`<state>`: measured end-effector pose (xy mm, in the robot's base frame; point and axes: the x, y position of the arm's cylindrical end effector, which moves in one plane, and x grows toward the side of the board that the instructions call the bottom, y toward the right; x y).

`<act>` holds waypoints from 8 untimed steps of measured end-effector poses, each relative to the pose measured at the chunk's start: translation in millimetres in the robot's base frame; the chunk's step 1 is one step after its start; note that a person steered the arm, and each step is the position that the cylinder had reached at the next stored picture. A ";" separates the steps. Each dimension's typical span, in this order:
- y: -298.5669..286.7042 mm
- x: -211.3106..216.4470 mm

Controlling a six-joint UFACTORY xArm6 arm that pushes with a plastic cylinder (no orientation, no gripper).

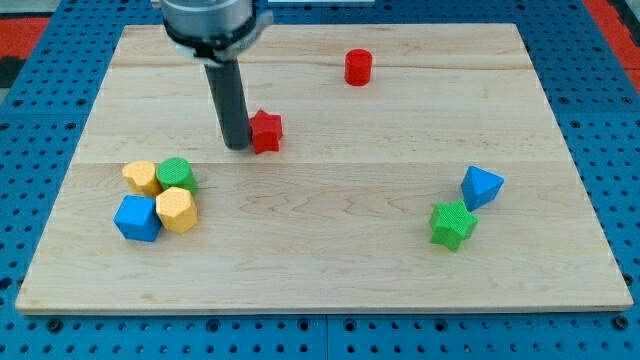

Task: Slide the red star towards green star

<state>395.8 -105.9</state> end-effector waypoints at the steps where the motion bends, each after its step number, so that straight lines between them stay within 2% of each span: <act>1: -39.1 -15.6; 2: -10.3 -22.3; 4: 77.5 24.7; 5: 100.2 47.1; 6: 125.9 47.0; 7: 133.6 20.4; 8: 163.4 21.5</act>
<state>417.3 57.5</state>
